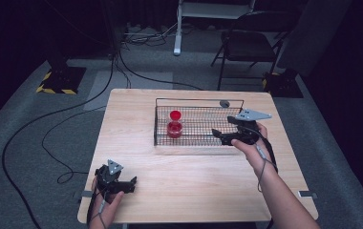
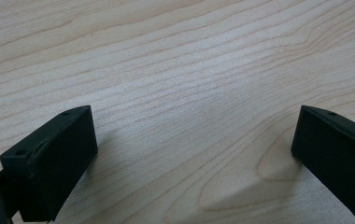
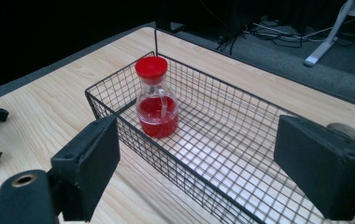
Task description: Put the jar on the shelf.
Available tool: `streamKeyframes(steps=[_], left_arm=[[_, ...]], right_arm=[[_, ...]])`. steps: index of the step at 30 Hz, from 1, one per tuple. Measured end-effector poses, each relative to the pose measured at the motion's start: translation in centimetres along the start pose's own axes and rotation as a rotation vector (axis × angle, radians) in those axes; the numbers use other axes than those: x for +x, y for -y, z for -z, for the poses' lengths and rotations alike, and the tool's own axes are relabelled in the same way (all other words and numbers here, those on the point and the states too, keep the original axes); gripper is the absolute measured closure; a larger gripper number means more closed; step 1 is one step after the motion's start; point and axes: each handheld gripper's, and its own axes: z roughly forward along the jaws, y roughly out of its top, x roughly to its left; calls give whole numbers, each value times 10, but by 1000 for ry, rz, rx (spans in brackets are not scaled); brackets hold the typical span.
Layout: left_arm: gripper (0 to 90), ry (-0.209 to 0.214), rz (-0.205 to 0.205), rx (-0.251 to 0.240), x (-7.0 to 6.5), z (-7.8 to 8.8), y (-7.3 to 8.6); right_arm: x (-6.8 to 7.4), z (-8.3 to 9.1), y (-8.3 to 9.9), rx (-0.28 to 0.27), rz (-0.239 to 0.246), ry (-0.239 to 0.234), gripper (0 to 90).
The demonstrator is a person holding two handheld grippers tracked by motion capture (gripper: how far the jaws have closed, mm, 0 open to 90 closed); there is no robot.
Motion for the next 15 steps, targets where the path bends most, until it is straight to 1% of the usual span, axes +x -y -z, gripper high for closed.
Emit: streamKeyframes(steps=[11,15], left_arm=[[0,0,-3,1,0,-1,-1],[0,1,-5,2,0,-1,-1]], right_arm=[[-12,18,22,9,-25,27,148],[-18,25,31,11,-27,33,161]])
